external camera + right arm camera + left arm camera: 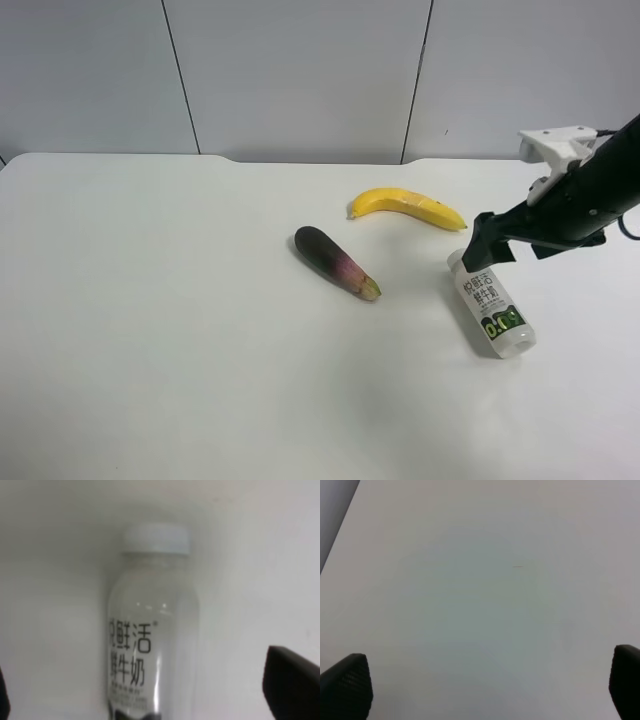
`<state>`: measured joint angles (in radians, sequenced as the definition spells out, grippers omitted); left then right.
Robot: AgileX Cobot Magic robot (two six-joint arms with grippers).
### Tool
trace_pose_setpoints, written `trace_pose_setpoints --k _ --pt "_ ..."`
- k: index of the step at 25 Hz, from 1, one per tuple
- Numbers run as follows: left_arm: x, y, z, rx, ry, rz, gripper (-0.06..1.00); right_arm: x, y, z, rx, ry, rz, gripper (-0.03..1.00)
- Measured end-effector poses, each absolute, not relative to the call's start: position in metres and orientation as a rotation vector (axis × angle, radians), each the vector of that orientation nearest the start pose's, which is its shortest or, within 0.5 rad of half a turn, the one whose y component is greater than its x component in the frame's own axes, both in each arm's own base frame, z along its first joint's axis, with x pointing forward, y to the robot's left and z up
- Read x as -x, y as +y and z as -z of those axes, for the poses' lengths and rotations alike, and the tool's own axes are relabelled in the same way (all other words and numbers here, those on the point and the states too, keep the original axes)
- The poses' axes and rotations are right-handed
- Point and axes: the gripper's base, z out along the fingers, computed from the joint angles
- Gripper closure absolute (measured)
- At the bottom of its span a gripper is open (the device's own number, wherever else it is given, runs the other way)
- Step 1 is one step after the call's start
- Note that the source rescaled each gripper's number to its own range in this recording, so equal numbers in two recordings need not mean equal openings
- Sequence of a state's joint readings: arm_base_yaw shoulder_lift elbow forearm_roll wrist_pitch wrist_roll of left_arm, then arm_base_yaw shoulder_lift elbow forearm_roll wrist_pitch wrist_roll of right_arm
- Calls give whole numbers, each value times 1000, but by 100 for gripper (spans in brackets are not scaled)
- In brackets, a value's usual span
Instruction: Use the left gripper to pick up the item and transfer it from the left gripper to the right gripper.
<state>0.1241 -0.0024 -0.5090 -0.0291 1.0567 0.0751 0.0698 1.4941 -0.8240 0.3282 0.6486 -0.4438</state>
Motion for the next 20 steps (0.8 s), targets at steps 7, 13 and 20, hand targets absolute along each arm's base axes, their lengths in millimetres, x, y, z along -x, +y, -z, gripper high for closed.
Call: trace_pose_setpoints --k 7,13,20 --pt "6 -3 -280 48 2029 -91 8 -223 32 -268 399 2624 -196 -3" --pt "6 -3 -280 48 2029 -91 8 -168 26 -308 335 2546 -176 -3" --pt "6 -3 -280 48 2029 -91 8 -93 22 -309 286 2513 -207 -3"
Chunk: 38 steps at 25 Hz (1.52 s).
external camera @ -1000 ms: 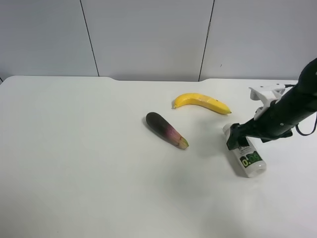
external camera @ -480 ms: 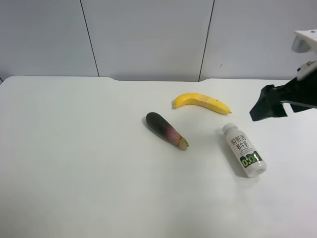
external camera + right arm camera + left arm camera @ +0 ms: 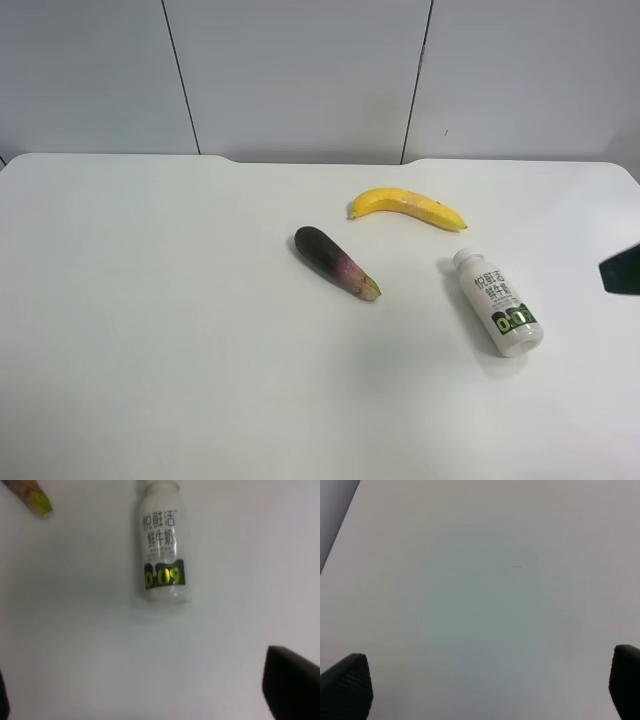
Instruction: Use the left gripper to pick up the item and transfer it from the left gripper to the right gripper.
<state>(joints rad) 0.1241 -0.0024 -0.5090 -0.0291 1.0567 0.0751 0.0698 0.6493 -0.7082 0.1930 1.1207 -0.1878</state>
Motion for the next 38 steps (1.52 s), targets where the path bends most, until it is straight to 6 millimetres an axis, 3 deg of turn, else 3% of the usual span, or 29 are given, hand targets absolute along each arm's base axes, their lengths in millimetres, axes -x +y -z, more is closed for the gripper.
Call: trace_pose_setpoints --k 6,17,38 --pt "6 -3 -280 48 2029 -91 8 -42 16 -300 268 2369 -154 -3" --pt "6 -3 -280 48 2029 -91 8 3 6 -278 186 2081 -78 -3" --pt "6 -3 -280 48 2028 -91 8 7 6 -277 171 2042 -75 -3"
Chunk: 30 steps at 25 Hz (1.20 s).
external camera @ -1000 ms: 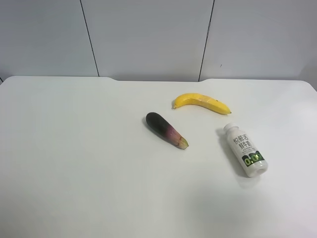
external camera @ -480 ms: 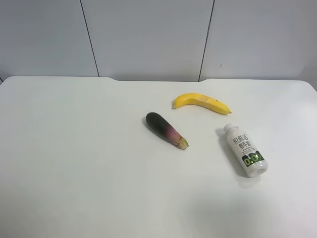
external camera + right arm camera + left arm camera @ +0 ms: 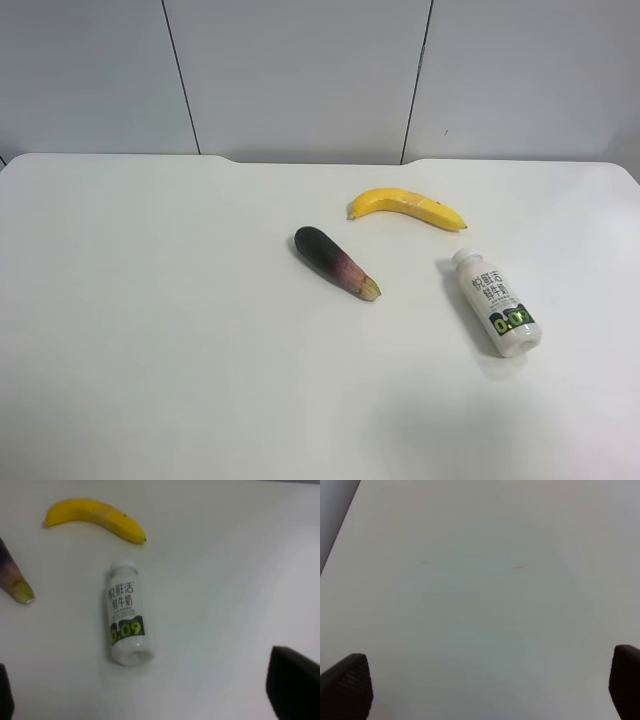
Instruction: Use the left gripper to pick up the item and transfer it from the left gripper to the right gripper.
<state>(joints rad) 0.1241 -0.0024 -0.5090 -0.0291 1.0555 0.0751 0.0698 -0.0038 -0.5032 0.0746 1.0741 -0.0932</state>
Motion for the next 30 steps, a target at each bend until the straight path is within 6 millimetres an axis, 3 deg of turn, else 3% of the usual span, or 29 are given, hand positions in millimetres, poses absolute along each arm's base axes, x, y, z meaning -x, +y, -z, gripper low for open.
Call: trace_pose_setpoints --k 30 --pt "6 -3 -280 48 2028 -91 9 7 6 -277 171 2042 -75 -3"
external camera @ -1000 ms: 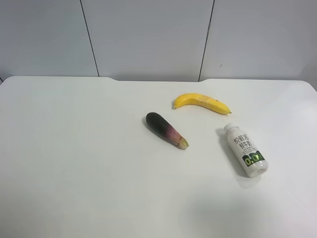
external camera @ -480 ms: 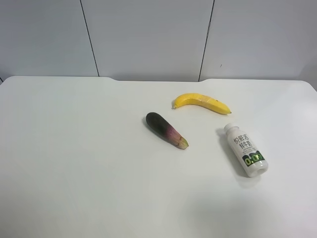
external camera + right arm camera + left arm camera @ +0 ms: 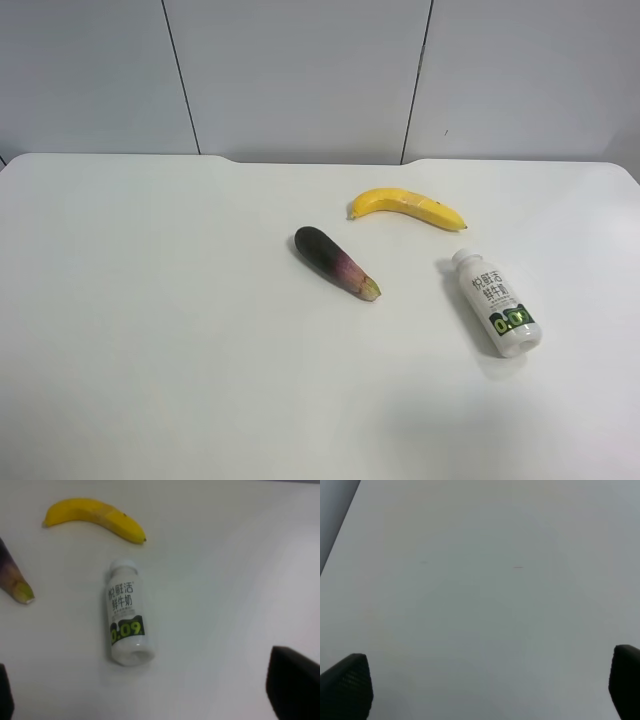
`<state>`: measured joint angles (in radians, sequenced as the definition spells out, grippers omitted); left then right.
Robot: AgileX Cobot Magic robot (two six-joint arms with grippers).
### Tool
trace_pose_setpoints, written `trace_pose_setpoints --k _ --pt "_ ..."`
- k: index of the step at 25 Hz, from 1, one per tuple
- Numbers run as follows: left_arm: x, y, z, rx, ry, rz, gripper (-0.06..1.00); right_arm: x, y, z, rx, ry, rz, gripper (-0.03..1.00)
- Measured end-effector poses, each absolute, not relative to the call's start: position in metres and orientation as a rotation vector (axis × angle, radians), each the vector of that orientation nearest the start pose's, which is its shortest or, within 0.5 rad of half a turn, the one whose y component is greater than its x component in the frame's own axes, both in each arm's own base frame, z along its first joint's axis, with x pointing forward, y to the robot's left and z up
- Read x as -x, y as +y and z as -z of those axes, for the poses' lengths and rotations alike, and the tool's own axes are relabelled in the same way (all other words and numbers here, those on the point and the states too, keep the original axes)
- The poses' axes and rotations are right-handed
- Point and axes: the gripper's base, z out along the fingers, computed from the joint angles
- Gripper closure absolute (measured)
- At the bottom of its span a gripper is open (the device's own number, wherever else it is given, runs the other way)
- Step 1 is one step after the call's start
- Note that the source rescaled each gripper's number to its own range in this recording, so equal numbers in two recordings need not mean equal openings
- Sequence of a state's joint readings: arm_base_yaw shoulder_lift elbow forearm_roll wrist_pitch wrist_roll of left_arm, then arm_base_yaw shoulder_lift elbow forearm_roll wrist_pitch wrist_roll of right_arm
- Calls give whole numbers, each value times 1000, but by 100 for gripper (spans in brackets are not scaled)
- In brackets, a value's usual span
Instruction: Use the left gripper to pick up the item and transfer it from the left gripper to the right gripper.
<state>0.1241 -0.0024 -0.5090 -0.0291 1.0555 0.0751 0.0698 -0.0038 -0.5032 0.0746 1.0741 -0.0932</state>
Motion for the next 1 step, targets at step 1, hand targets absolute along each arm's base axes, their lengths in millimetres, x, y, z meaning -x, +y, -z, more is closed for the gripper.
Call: trace_pose_setpoints --k 1 --pt "6 -3 -280 48 2028 -91 9 7 6 -277 171 2042 -75 -3"
